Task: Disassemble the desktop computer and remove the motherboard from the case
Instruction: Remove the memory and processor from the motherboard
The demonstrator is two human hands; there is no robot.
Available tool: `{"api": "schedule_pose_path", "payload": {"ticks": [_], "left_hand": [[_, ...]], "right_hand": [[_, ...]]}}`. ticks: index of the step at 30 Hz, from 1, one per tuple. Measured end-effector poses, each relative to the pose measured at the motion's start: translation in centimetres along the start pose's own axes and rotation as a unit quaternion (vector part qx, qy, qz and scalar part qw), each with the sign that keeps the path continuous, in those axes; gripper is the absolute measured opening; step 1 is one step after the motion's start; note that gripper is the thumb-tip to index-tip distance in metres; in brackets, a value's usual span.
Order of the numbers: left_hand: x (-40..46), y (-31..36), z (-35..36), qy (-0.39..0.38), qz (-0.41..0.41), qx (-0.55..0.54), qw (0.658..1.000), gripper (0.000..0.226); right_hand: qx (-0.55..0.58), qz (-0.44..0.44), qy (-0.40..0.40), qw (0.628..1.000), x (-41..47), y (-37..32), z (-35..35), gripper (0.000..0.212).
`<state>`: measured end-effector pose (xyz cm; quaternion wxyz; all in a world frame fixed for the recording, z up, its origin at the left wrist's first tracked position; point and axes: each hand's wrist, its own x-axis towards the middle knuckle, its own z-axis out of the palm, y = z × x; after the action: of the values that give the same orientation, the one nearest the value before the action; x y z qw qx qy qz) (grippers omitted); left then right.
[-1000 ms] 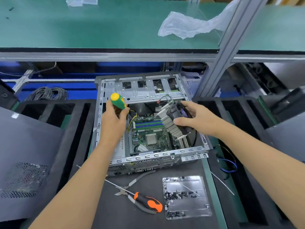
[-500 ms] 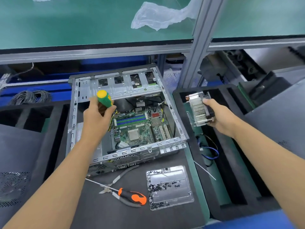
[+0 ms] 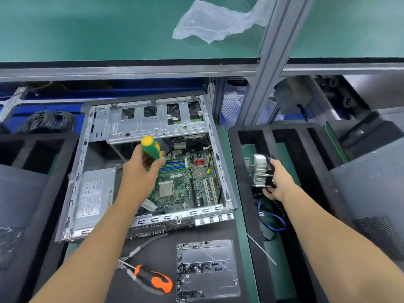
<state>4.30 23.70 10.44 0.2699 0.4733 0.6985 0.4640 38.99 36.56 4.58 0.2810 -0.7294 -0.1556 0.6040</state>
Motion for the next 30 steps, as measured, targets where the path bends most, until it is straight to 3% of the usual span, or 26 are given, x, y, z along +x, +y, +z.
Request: {"api": "schedule_pose_path", "payload": {"ticks": [9, 13, 18, 24, 30], "left_hand": [[-0.2, -0.7, 0.1, -0.001, -0.016, 0.026, 1.000, 0.027], [-0.5, -0.4, 0.3, -0.012, -0.013, 0.046, 0.999, 0.027], [-0.6, -0.6, 0.1, -0.022, -0.027, 0.040, 0.999, 0.022], [-0.5, -0.7, 0.2, -0.037, -0.034, 0.025, 0.998, 0.021], [-0.4, -0.8, 0.2, -0.048, -0.028, 0.037, 0.998, 0.023]], "right_hand": [[0.122, -0.047, 0.051, 0.990, 4.2, 1.3, 2.9, 0.044], [0.151, -0.032, 0.035, 0.987, 5.8, 1.4, 3.2, 0.057], [0.055, -0.015, 0.029, 0.998, 7.6, 1.7, 2.7, 0.030], [-0.126, -0.105, 0.092, 0.982, 7.6, 2.1, 2.5, 0.041], [-0.145, -0.138, 0.121, 0.972, 6.0, 2.6, 2.6, 0.051]]}}
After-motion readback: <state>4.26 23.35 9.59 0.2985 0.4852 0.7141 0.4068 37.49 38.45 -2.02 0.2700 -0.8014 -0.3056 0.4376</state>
